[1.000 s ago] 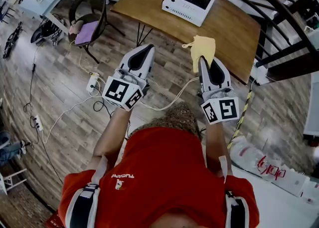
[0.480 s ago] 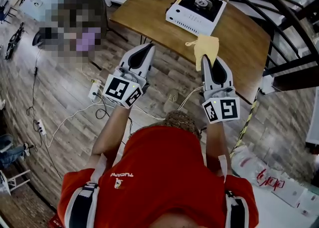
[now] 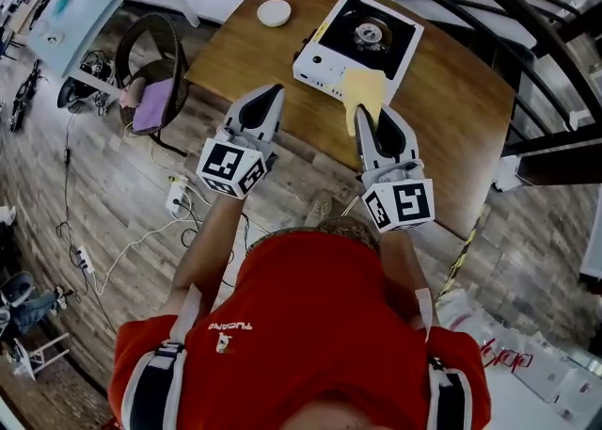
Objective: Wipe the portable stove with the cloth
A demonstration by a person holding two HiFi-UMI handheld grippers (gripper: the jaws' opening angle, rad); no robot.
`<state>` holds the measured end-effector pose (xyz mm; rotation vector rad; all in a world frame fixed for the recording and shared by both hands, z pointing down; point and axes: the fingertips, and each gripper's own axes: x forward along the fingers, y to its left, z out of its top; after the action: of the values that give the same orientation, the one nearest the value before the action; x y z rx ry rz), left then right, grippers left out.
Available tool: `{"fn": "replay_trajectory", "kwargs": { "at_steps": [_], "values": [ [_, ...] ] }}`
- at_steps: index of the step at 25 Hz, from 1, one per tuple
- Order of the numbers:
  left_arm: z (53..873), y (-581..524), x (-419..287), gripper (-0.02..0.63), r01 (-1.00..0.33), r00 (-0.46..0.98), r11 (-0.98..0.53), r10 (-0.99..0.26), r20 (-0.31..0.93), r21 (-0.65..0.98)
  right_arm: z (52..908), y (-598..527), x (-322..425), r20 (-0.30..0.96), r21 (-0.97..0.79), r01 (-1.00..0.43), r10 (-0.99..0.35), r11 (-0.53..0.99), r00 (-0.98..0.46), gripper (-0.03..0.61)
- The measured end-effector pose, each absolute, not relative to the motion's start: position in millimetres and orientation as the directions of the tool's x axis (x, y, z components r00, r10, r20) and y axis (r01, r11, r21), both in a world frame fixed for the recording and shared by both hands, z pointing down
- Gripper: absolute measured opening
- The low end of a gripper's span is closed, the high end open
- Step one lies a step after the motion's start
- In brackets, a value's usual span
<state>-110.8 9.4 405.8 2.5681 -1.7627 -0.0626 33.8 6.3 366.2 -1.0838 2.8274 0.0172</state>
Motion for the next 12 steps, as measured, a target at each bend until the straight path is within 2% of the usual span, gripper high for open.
{"fn": "replay_trajectory", "kwargs": {
  "at_steps": [12],
  "values": [
    [452, -73, -126, 0.011, -0.939, 0.344, -0.340, -0.931, 0.120, 0.049, 407, -66, -33, 0.060, -0.155, -0.632, -0.632, 0.759, -0.773, 0.087]
  ]
}}
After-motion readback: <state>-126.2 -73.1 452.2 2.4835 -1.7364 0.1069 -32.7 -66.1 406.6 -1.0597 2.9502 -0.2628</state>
